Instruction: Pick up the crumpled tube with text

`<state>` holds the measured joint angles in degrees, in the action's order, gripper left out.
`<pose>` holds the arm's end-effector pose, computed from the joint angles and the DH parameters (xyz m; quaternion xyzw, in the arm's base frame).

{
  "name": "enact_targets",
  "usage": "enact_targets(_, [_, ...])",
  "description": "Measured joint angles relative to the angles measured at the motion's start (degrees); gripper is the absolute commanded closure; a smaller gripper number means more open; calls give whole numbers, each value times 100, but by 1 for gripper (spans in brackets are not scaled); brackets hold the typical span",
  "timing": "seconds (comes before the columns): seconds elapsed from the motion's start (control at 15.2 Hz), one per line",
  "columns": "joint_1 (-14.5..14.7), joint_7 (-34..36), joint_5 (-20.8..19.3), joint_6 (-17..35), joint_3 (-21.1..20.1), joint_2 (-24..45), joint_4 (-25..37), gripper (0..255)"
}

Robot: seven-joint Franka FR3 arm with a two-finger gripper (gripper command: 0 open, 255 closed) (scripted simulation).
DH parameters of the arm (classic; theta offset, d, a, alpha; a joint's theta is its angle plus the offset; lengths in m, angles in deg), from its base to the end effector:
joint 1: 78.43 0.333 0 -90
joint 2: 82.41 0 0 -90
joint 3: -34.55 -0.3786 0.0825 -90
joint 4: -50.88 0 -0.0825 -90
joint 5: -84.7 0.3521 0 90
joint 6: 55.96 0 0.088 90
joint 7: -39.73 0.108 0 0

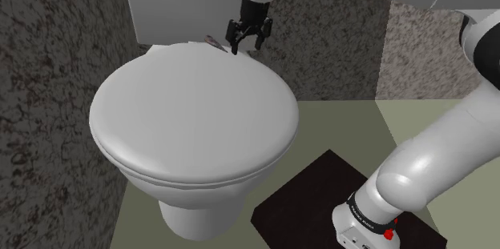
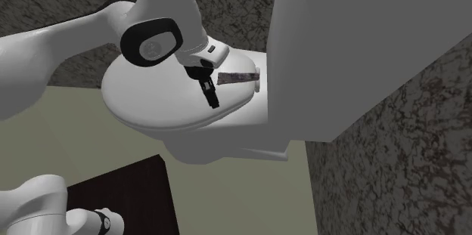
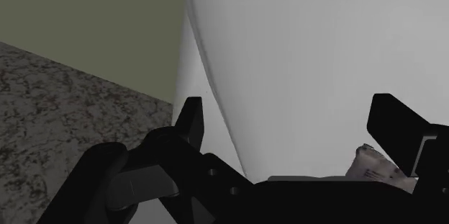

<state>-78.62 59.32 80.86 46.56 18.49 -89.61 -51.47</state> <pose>0.4751 0.1402 0.6715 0.9965 -0.0271 0.0741 0.0293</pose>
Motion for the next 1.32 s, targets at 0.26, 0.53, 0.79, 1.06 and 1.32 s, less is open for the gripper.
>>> enact_targets(0.26, [88, 494, -303, -151, -163, 907, 1145, 0])
enact_targets(0.53, [283, 905, -667, -436, -235, 1886, 2480, 0])
enact_targets(0.79, [425, 1086, -866, -563, -226, 2441, 3207, 0])
enact_targets(1.06, [382, 1121, -853, -233, -216, 2393, 2835, 0])
enact_targets(1.32, [363, 1151, -825, 22, -225, 2308, 2547, 255])
